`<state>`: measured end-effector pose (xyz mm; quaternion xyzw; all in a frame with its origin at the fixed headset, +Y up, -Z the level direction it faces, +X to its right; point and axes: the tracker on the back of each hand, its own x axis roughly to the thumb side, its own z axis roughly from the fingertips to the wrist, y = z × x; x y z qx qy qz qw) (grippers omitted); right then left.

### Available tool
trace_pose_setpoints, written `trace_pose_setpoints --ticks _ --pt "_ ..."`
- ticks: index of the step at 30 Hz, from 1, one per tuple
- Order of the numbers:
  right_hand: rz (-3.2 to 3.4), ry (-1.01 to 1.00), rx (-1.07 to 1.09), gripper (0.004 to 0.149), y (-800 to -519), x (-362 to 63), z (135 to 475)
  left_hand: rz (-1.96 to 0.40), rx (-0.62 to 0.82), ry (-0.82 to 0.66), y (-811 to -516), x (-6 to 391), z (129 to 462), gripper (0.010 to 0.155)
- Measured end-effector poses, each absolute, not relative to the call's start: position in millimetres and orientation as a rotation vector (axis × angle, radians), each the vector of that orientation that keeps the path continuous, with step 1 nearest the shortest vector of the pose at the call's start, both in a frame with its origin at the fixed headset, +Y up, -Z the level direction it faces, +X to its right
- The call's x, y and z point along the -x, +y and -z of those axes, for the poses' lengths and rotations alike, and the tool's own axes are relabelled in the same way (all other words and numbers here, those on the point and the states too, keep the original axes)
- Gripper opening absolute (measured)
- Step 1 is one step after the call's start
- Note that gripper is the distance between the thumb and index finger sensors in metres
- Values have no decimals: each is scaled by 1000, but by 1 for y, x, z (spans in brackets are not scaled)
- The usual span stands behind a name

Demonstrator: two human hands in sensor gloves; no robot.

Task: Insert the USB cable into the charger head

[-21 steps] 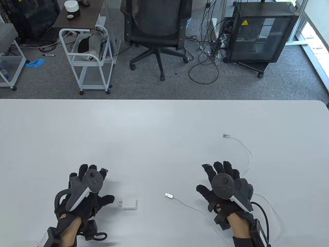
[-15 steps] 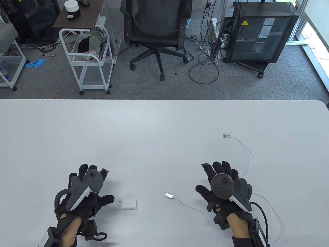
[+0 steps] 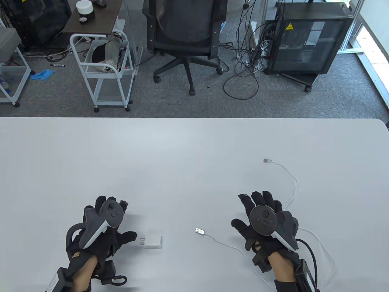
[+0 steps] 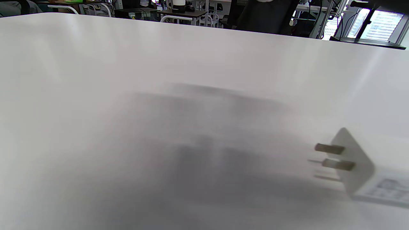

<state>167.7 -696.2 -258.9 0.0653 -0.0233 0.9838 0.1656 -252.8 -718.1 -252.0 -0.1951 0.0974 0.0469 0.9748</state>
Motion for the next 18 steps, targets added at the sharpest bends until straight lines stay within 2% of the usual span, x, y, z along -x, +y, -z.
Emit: trace_pose_setpoints --ticks 5,16,18 --pt "-2792 -62 -197 86 -696 -165 259 -61 397 110 -721 236 250 104" --pt "-2799 -8 -229 87 -700 -158 258 -30 407 -192 -738 177 241 108" --pt "-2797 -1 -233 86 -700 -158 258 -76 398 -215 -739 170 239 110"
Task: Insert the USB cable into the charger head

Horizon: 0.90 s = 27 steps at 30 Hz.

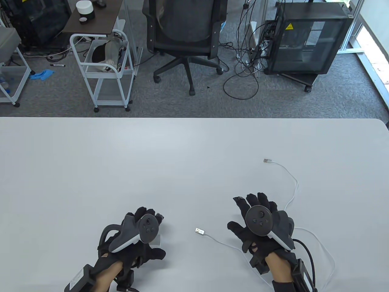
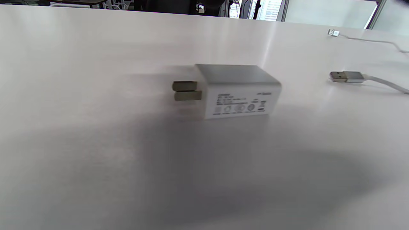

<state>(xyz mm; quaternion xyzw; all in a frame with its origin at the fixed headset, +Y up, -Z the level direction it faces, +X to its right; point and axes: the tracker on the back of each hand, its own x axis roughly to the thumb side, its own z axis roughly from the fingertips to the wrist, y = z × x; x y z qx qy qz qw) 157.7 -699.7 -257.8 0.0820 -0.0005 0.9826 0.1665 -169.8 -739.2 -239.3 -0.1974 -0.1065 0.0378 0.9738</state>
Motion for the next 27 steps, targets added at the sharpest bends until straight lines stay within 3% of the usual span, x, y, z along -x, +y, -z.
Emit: trace_pose_setpoints --ticks 5,10,16,22,27 --pt "-2777 27 -256 87 -701 -155 258 -9 428 -195 -750 158 241 110" --pt "-2773 46 -266 87 -703 -153 258 65 572 -110 -785 157 250 98" --pt "-2777 59 -270 87 -704 -151 258 93 437 -110 -782 153 245 77" --pt "-2780 70 -271 87 -704 -151 258 108 412 -123 -779 153 245 73" --pt "-2783 78 -263 87 -704 -152 259 82 323 -162 -758 152 244 74"
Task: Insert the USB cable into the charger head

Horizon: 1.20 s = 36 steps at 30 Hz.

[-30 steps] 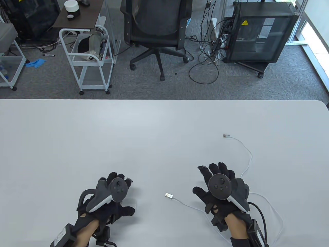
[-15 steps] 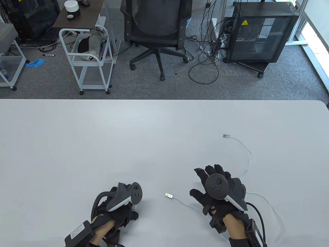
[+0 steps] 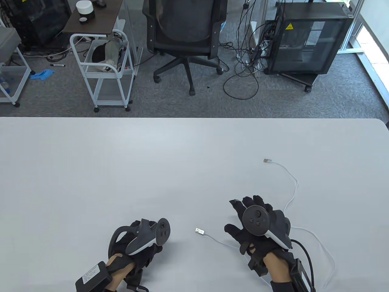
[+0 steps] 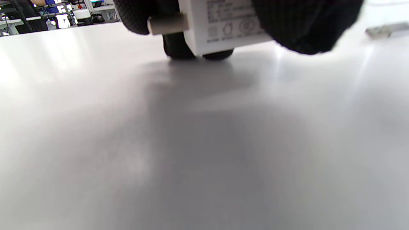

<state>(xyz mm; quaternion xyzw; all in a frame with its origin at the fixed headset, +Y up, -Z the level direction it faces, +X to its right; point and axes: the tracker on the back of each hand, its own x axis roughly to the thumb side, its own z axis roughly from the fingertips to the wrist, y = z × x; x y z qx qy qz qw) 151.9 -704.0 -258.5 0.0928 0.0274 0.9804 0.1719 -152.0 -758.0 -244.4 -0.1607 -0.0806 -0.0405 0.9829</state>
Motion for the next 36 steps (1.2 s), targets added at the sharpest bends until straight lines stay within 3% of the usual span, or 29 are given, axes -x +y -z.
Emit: trace_pose_setpoints --ticks 10,17,24,36 --pt "-2771 45 -239 87 -702 -158 260 37 233 -249 -736 159 231 75" --pt "-2763 119 -335 87 -712 -136 258 96 236 -286 -726 157 225 75" --pt "-2723 213 -504 87 -731 -90 252 94 243 -283 -721 164 224 75" --pt "-3018 305 -431 79 -770 -66 255 92 177 -352 -710 157 214 74"
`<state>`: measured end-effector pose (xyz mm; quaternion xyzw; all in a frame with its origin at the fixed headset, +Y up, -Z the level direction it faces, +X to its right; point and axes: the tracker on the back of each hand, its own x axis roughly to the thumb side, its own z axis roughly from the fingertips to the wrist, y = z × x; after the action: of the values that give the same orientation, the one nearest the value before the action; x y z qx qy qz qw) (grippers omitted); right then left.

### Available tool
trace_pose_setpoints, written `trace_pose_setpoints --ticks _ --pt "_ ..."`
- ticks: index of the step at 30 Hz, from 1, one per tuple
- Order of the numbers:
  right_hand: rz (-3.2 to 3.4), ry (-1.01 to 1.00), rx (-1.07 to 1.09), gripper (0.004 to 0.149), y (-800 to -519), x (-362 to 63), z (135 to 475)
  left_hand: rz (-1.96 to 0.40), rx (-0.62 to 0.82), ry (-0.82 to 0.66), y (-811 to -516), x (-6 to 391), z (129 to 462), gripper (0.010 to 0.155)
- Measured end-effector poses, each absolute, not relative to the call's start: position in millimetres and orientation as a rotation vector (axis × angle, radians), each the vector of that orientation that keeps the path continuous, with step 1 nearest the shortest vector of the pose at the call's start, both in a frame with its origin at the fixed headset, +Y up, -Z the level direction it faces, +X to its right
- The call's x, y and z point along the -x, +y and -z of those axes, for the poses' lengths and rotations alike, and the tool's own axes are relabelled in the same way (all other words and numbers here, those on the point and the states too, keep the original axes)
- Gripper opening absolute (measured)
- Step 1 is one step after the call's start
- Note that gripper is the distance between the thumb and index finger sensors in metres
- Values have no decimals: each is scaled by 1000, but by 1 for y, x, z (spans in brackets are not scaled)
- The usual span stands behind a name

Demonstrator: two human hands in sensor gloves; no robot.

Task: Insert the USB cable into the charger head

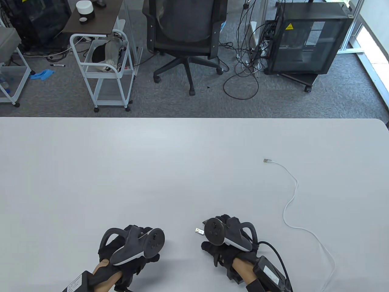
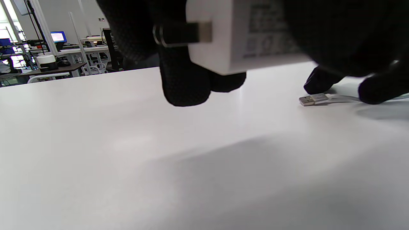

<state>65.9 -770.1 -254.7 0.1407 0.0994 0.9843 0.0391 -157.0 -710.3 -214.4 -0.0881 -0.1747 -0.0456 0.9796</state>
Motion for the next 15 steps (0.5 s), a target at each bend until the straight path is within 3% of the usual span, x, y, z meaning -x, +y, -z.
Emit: trace_pose_setpoints --ticks 4,8,15 --pt "-3117 173 -389 68 -774 -52 253 96 184 -358 -711 155 214 74" --pt "-3097 38 -438 45 -767 -50 255 87 194 -369 -712 154 214 73" --pt "-3025 131 -466 40 -758 -63 257 52 149 -378 -709 150 211 76"
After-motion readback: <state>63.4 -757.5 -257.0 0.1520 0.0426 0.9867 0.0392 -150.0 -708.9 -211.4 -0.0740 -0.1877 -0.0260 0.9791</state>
